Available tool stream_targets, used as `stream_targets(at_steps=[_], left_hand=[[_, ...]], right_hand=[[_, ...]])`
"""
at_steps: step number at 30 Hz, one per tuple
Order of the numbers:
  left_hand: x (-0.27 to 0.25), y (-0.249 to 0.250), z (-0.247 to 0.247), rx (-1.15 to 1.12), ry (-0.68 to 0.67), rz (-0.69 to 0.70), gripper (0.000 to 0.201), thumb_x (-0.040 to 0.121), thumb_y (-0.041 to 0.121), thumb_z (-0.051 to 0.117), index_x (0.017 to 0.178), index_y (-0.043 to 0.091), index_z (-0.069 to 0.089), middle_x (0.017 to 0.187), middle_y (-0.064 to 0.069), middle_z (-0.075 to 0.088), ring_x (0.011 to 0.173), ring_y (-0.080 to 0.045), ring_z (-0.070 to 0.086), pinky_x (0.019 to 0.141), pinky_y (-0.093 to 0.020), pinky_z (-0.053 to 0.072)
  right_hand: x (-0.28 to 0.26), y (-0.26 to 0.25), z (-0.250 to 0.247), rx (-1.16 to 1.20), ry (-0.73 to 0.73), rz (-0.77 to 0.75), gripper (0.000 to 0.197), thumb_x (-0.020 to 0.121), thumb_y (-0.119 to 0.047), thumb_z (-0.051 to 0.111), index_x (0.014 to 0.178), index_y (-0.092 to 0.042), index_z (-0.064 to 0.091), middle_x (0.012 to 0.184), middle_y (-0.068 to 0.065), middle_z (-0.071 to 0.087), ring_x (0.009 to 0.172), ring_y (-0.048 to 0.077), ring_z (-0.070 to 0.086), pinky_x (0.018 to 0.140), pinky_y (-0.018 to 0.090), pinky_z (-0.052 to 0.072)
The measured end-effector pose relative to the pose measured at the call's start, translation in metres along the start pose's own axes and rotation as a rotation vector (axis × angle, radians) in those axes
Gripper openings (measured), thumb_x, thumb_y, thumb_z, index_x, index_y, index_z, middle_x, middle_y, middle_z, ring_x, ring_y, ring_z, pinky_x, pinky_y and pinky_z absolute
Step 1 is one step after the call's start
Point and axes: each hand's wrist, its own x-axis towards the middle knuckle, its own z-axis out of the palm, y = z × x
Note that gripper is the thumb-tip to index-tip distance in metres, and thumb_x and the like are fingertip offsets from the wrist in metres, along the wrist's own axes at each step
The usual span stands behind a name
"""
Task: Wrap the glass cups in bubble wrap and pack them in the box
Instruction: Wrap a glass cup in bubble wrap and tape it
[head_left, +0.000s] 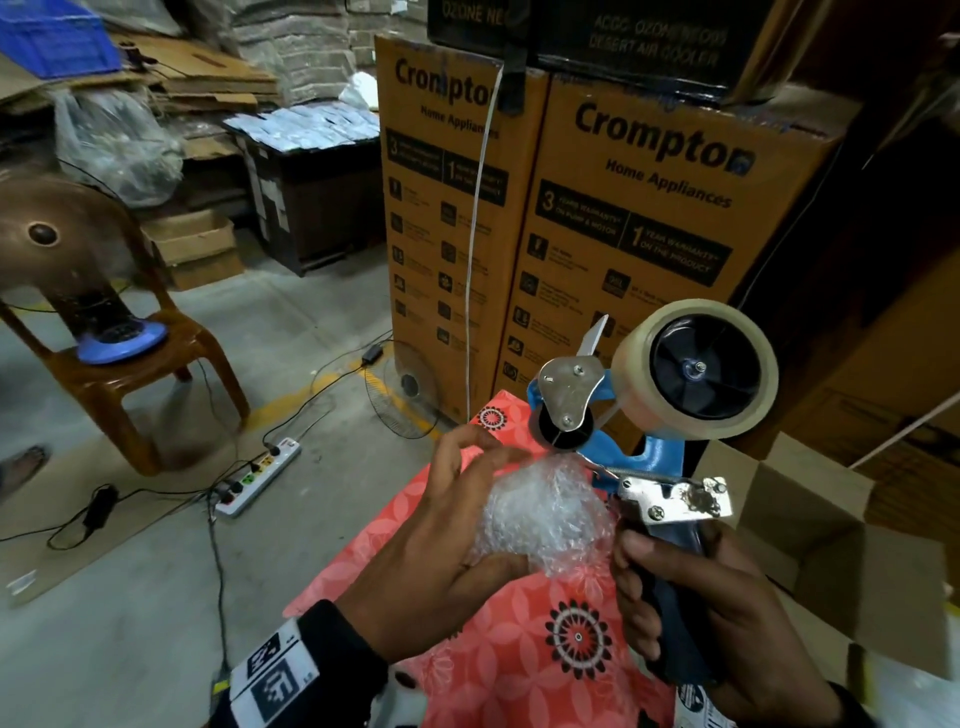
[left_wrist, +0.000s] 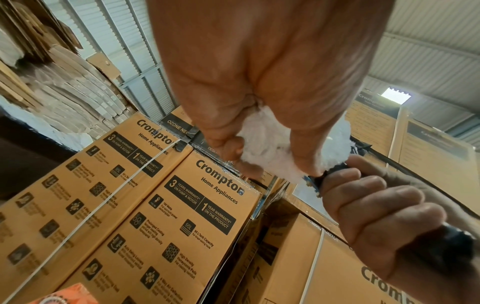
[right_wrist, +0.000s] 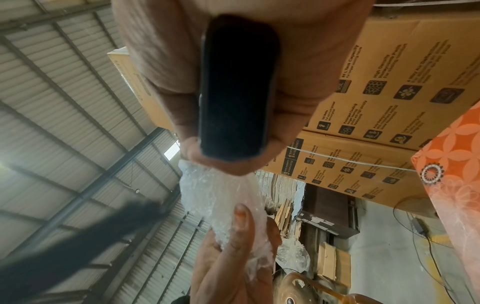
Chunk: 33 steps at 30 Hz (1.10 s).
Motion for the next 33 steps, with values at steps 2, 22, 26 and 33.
stream_targets(at_steps=[2,22,26,33], left_hand=[[0.001,0.001,0.002,-0.08,0.043,0.012,0.088,0.09,0.03,0.083,0.155,0.036,0.024,0.153,0.018,0.03,0.141,0.0,0.044,0.107,-0.011,0.041],[-0.009,-0.002,0.012,-0.026,0.068,0.114,0.063,0.098,0.041,0.068,0.15,0.054,0.034,0.154,0.025,0.051,0.137,-0.004,0.057,0.107,-0.039,0.053],[-0.012,-0.009,0.007,0.042,0.001,0.134,0.055,0.099,0.049,0.062,0.146,0.055,0.035,0.146,0.028,0.056,0.127,0.001,0.061,0.102,-0.026,0.05],[-0.018,-0.019,0.002,0.213,-0.116,0.301,0.06,0.099,0.037,0.07,0.153,0.029,0.046,0.143,0.014,0.058,0.13,-0.004,0.059,0.104,-0.018,0.046]], right_hand=[[0.0,-0.001,0.002,-0.004,0.008,-0.012,0.04,0.063,-0.017,0.088,0.075,0.005,0.058,0.066,0.023,0.045,0.043,0.025,0.042,0.044,0.031,0.041],[-0.017,-0.013,0.011,-0.048,0.051,0.059,0.031,0.069,-0.021,0.087,0.079,0.0,0.067,0.071,0.025,0.056,0.044,0.025,0.048,0.043,0.03,0.044],[-0.022,-0.018,0.007,-0.069,0.08,0.092,0.029,0.073,-0.016,0.086,0.081,0.002,0.064,0.068,0.022,0.049,0.043,0.024,0.045,0.042,0.028,0.042],[-0.042,-0.033,-0.01,-0.145,0.056,0.205,0.031,0.075,-0.014,0.083,0.084,0.007,0.061,0.068,0.02,0.049,0.044,0.023,0.042,0.043,0.027,0.039]])
